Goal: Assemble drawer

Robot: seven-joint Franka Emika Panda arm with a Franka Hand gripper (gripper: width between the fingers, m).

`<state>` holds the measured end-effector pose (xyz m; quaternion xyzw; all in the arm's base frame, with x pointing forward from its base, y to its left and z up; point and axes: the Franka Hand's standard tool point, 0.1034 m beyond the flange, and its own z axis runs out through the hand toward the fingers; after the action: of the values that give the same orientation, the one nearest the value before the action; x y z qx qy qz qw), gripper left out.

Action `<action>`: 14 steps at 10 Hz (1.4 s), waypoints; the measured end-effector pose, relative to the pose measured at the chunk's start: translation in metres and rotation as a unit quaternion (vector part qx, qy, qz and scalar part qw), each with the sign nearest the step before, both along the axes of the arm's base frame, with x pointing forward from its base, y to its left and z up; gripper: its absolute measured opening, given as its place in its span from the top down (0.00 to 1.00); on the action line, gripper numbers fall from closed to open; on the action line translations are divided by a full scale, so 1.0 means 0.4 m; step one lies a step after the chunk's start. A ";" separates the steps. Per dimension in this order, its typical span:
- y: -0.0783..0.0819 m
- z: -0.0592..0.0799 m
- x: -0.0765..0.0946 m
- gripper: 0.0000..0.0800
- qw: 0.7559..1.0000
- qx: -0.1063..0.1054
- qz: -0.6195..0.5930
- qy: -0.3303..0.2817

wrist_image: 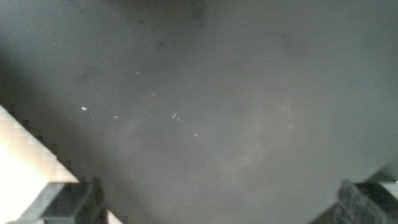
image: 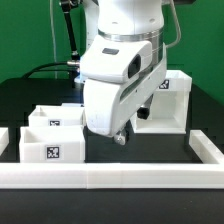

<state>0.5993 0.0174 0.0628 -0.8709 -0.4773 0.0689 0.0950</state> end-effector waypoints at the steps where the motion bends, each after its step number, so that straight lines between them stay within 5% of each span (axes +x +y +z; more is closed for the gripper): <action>1: 0.000 0.000 0.000 0.19 1.000 0.000 0.000 0.000; 5: -0.002 0.005 0.004 0.19 1.000 -0.002 -0.007 -0.004; 6: -0.007 0.034 0.005 0.19 0.999 -0.010 -0.030 -0.023; 11: 0.032 0.153 -0.125 0.19 0.994 -0.032 -0.089 -0.054; 14: 0.038 0.153 -0.123 0.19 0.994 -0.031 -0.086 -0.055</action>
Offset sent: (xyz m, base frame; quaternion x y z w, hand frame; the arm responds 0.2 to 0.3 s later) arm 0.0000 0.0000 0.0000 0.0000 0.0000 0.0000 1.0000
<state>0.5502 0.0325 0.1242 -0.9138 -0.4024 0.0270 0.0475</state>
